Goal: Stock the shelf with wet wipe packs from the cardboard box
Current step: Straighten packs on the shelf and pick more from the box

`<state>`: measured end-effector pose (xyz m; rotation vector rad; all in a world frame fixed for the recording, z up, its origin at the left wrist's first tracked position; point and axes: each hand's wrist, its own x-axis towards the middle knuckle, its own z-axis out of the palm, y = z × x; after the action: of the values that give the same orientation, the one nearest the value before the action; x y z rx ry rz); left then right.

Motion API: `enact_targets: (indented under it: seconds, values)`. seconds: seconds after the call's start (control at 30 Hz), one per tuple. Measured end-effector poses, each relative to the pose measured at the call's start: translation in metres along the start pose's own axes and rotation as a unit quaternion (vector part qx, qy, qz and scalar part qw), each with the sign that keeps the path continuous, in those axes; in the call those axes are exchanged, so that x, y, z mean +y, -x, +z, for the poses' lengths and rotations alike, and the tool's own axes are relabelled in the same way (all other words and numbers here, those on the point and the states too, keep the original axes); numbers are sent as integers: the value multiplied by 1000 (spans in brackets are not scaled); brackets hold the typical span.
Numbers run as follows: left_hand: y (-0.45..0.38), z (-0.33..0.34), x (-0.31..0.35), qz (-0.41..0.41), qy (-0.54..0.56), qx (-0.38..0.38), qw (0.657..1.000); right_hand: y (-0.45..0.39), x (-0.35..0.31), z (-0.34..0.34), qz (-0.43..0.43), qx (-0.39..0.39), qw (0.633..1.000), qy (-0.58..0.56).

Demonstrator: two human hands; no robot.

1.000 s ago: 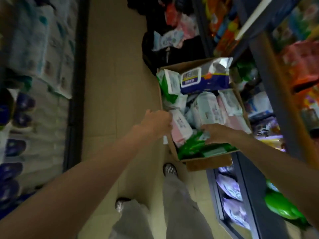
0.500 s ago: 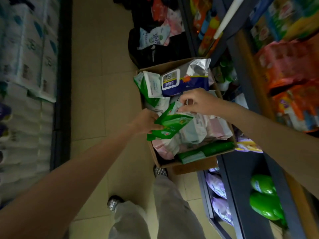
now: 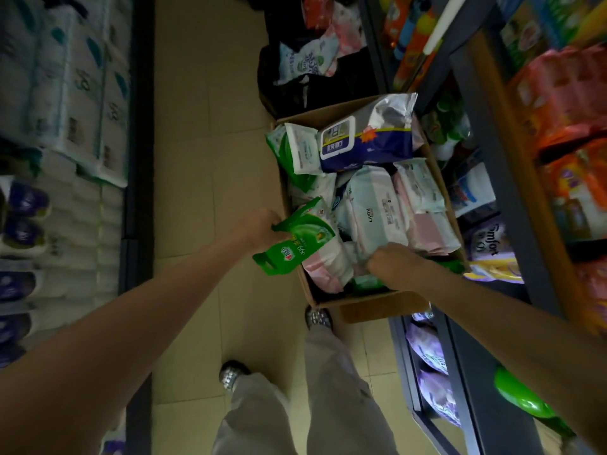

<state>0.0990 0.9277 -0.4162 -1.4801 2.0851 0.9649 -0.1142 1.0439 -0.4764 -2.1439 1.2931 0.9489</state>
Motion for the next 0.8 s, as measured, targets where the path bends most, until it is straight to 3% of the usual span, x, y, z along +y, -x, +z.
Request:
enact_targets:
  seconds: [0.17,0.33,0.5,0.6,0.67,0.7,0.73,0.8]
  values:
    - [6,-31,7,-49,125,5,991,17,54,-66,41,148,967,-202]
    - [34,-100,18,-68,177,67,980,63,91,-171,19,261,892,-369]
    - [75,-169,15,-56,243,138,958,96,91,-254,-7,309,814,-492]
    - [102,-200,14,-50,273,170,946,110,82,-298,6,349,807,-477]
    - [112,-213,8,-55,323,177,928,120,76,-328,38,419,821,-385]
    - [117,-218,4,-67,365,180,911,126,72,-343,70,477,812,-328]
    - [123,-222,0,-80,410,184,890,131,67,-356,92,542,784,-288]
    - [133,-228,-8,-87,486,188,849,142,53,-381,57,645,710,-277]
